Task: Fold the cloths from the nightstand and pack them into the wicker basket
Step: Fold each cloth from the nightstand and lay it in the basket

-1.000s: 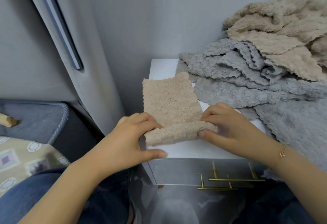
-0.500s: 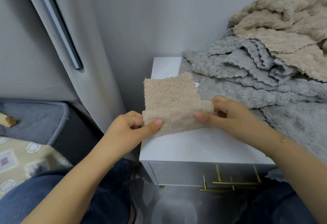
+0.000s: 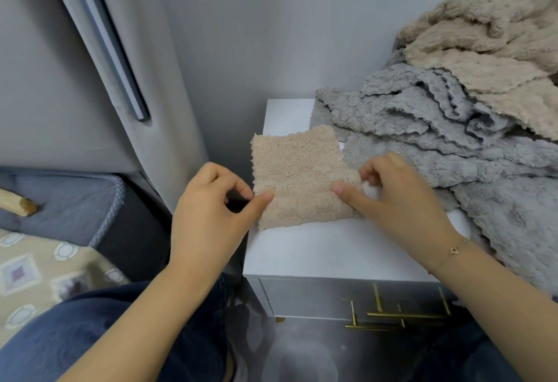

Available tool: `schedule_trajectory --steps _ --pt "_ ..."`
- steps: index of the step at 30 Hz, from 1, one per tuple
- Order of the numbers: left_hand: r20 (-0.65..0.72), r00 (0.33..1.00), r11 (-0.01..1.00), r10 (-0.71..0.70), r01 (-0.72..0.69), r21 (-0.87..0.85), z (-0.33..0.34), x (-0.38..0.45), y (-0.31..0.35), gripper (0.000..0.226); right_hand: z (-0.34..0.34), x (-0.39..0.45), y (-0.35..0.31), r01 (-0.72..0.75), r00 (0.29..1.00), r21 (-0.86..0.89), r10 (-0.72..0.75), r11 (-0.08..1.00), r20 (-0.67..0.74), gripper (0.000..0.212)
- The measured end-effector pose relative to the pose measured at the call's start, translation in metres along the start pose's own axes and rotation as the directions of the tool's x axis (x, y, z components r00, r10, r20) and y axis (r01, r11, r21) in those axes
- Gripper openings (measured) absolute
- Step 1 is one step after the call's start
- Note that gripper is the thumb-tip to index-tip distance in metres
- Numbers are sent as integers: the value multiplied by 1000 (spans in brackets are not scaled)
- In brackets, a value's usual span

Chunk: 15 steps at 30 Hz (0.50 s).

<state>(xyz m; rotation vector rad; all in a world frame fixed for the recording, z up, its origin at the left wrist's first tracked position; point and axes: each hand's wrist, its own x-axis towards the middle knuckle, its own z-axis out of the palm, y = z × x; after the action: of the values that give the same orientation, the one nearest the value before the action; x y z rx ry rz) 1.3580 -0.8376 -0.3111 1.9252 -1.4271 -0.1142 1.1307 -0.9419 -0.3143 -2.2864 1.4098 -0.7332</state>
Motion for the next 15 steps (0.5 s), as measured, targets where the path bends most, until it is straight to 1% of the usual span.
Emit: schedule_trajectory --steps 1,2,4,6,8,9,11,13,15 --pt "-35 995 996 90 -89 31 -2 0 0 22 0 -1 -1 46 999 29 -45 999 -30 42" --pt "-41 986 986 163 -162 36 -3 1 0 18 0 -1 -2 103 993 43 -100 994 -56 43" --pt "4 957 957 289 -289 15 -2 2 -1 16 1 0 -4 225 972 33 -222 974 -82 39" --pt "68 920 921 387 -388 15 -1 2 -2 19 2 1 -4 323 944 17 -321 946 -76 28" --pt "139 906 916 399 -402 -6 0 0 -3 30 4 1 -3 385 922 -3 -384 923 -48 21" --pt "180 909 925 377 -379 -24 0 0 -4 36 5 1 -2 402 915 -13 -402 916 -25 23" --pt "267 902 939 340 -340 -48 0 0 -7 50 5 1 -1 400 916 -14 -398 917 55 36" --pt "354 873 937 335 -347 -33 1 1 -11 64 5 1 1 383 914 -29 -374 923 158 52" --pt "397 856 932 331 -362 3 2 1 -12 70 6 2 4 384 904 -67 -359 921 232 65"
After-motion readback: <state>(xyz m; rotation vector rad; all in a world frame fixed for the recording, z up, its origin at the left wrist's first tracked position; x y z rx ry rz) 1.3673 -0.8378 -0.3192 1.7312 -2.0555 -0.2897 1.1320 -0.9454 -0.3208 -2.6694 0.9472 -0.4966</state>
